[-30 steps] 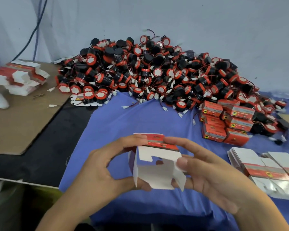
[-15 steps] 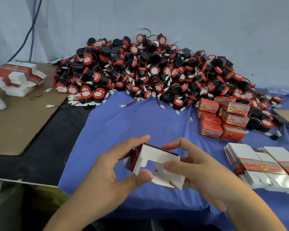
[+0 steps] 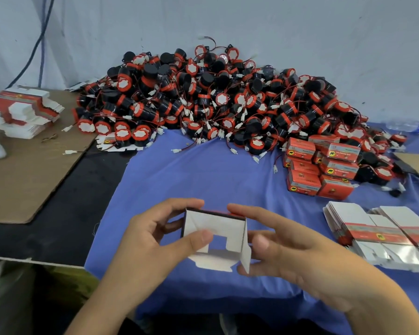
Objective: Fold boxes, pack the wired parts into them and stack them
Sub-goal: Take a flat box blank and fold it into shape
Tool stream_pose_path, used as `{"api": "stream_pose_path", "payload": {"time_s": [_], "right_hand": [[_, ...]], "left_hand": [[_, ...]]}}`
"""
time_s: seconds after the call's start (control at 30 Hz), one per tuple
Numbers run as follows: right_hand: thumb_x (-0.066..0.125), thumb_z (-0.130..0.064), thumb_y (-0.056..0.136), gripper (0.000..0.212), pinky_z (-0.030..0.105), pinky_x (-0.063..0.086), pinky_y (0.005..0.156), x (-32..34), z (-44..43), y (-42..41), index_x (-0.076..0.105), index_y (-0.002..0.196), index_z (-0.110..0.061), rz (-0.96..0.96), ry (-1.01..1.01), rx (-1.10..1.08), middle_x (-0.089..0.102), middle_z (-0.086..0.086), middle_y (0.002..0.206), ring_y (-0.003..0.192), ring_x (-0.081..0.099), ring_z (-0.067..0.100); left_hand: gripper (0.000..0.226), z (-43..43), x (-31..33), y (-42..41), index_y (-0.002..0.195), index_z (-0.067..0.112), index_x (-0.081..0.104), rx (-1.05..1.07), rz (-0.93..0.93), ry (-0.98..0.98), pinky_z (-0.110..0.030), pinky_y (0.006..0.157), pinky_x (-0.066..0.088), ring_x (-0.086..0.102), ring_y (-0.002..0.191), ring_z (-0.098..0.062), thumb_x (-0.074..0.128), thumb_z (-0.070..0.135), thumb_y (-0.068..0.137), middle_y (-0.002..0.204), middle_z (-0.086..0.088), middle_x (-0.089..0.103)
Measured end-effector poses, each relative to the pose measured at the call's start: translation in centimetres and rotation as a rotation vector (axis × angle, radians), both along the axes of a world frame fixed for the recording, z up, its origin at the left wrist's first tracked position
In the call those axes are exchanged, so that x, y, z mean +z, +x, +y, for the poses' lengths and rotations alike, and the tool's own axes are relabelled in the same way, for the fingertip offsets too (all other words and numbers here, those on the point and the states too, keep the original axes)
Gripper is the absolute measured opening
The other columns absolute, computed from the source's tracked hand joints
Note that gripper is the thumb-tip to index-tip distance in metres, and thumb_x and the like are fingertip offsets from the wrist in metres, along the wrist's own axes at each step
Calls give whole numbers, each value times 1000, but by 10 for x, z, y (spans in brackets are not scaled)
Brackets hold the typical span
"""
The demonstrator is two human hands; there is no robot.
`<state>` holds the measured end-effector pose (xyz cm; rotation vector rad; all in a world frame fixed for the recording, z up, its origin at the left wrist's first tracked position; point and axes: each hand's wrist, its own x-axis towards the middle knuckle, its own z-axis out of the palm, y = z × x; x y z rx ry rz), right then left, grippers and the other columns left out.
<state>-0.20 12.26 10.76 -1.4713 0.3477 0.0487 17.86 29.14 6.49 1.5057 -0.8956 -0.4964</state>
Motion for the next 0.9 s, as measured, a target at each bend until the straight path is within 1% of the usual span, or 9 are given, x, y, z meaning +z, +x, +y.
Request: {"api": "stream_pose_path", "payload": {"time_s": [0.13, 0.23, 0.43, 0.5, 0.57, 0.63, 0.7, 0.8, 0.9], "right_hand": [[74, -14, 91, 60, 37, 51, 105, -11, 1, -2, 52, 138, -44, -44, -83, -41, 66, 5, 133, 122, 64, 25], [80, -12, 81, 58, 30, 56, 92, -20, 9, 2, 59, 127, -40, -66, -109, -158, 72, 7, 121, 116, 67, 22], [72, 4, 87, 49, 39, 61, 84, -26, 21, 7, 56, 114, -33, -141, -148, -359, 75, 10, 107, 100, 72, 27], [76, 0, 85, 49, 48, 62, 80, -30, 24, 9, 52, 109, -35, -214, -158, -448, 72, 3, 117, 98, 73, 31], [77, -16, 87, 33, 41, 62, 78, -33, 25, 8, 52, 107, -24, -295, -223, -477, 68, -3, 125, 102, 73, 28], [67, -42, 93, 27, 34, 58, 84, -35, 26, 5, 60, 101, -17, -324, -366, -409, 64, -5, 134, 116, 67, 22], [61, -59, 92, 40, 38, 55, 95, -36, 26, 0, 68, 106, -22, -313, -468, -315, 57, -11, 144, 137, 51, 16], [70, -57, 85, 36, 36, 55, 96, -39, 32, 0, 70, 110, -31, -347, -594, -333, 58, -10, 141, 131, 57, 17], [82, -50, 76, 50, 41, 59, 89, -42, 46, 6, 57, 116, -32, -443, -385, -542, 68, 1, 119, 116, 65, 24]], "left_hand": [[45, -3, -1, -6, 110, 43, 73, 23, -16, -7, -13, 89, 52, 68, 108, -6, 84, 41, 66, 111, 16, 74], [41, -6, -2, -11, 110, 44, 71, 20, -85, -46, -12, 91, 51, 66, 112, -3, 86, 43, 72, 113, 18, 73], [46, -13, -7, -28, 112, 43, 72, -2, -145, -152, -25, 95, 52, 62, 121, -11, 85, 44, 68, 122, 12, 70], [42, -16, -9, -29, 109, 40, 74, 78, -69, -184, -27, 92, 55, 67, 113, -13, 89, 37, 70, 116, 10, 73], [43, -17, -10, -30, 106, 38, 75, 127, 26, -196, -31, 88, 59, 71, 105, -13, 91, 31, 66, 111, 11, 75], [45, -17, -11, -30, 107, 37, 76, 174, 119, -216, -35, 84, 61, 73, 101, -15, 86, 32, 64, 108, 10, 76], [47, -16, -11, -30, 109, 37, 75, 203, 171, -233, -34, 82, 61, 73, 100, -15, 85, 33, 63, 107, 8, 76], [46, -15, -8, -32, 109, 36, 75, 191, 98, -222, -33, 82, 61, 72, 103, -16, 89, 32, 66, 111, 7, 75], [38, -16, -5, -40, 111, 34, 74, 156, 43, -265, -38, 87, 60, 67, 112, -24, 82, 44, 76, 118, 1, 71]]}}
